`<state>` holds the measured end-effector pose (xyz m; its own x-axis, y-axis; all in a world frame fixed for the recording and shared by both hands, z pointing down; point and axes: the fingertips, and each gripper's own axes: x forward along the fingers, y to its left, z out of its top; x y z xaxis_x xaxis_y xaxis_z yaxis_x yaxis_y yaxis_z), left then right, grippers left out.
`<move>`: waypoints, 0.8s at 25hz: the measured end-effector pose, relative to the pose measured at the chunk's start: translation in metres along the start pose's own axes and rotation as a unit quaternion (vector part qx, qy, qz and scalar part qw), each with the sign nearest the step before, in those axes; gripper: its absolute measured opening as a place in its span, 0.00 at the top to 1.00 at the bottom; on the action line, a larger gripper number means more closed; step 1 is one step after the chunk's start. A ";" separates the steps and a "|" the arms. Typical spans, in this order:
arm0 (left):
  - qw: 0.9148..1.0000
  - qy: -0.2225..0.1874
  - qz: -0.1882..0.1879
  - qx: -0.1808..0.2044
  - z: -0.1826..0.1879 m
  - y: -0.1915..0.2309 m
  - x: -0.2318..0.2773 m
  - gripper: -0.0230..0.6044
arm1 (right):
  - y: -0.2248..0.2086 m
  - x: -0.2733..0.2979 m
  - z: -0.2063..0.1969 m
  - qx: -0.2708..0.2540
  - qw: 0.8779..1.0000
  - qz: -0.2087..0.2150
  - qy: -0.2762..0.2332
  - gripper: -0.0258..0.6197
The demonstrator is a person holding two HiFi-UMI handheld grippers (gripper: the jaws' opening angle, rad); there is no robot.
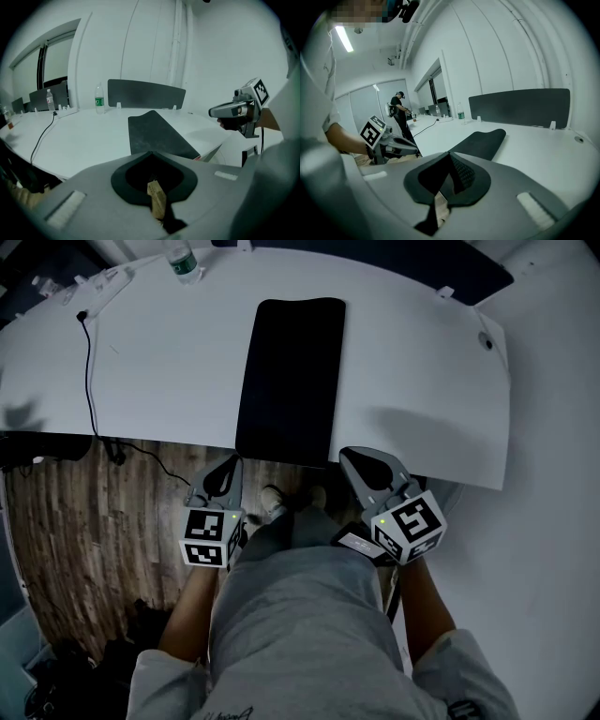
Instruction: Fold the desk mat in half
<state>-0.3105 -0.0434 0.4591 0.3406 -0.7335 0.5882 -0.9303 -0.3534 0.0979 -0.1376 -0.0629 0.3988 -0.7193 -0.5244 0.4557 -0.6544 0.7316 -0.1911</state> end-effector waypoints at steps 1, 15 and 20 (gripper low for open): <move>1.000 -0.006 0.000 -0.002 0.007 -0.003 -0.004 0.93 | -0.001 -0.001 0.002 -0.003 1.000 0.004 0.000 0.95; 0.998 -0.048 -0.005 -0.029 0.074 -0.056 -0.036 0.93 | -0.012 -0.032 0.051 -0.017 0.999 0.044 -0.024 0.95; 0.998 -0.064 -0.010 -0.024 0.092 -0.068 -0.049 0.93 | -0.007 -0.038 0.055 -0.023 0.998 0.061 -0.024 0.95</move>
<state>-0.2515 -0.0367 0.3500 0.3700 -0.7963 0.4786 -0.9279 -0.3420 0.1483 -0.1181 -0.0721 0.3345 -0.8037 -0.4495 0.3900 -0.5510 0.8096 -0.2023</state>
